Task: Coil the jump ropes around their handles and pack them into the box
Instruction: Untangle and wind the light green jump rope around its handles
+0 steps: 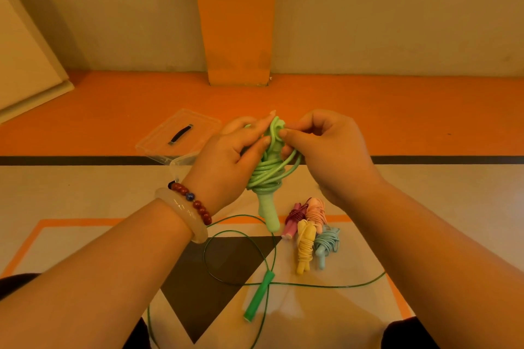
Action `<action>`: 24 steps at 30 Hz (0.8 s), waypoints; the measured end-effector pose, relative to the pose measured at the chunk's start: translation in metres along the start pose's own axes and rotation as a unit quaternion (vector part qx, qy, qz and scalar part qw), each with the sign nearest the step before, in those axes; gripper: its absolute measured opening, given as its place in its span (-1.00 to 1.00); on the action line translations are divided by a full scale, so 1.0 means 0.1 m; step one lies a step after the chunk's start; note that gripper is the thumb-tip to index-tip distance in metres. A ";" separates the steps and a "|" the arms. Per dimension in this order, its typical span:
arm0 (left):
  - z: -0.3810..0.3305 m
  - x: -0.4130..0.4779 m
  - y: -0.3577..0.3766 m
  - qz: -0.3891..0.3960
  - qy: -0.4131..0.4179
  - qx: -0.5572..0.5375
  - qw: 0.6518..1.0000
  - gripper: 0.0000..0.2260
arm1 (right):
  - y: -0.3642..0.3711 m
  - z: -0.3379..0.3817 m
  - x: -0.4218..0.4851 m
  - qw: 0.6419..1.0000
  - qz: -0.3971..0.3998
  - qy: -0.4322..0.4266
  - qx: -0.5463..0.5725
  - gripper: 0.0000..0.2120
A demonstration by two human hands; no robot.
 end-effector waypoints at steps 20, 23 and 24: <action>-0.02 0.00 -0.02 -0.073 0.037 0.110 0.991 -0.60 | 0.06 0.02 -0.03 0.996 0.021 -0.004 -0.084 -0.88; -0.01 0.00 -0.02 -0.081 0.032 0.114 0.990 -0.60 | 0.08 0.00 -0.04 0.996 0.008 -0.007 -0.093 -0.89; -0.02 0.00 -0.03 -0.085 0.030 0.113 0.989 -0.61 | 0.07 0.00 -0.03 0.995 -0.006 -0.010 -0.095 -0.87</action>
Point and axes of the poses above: each hand's wrist, its own x-axis towards the middle knuckle, its own y-axis out of the palm, z = x × y, the point moved 5 cm from there along x, towards the middle knuckle, and after that the axes turned 14 degrees about x, right-handed, at the moved point
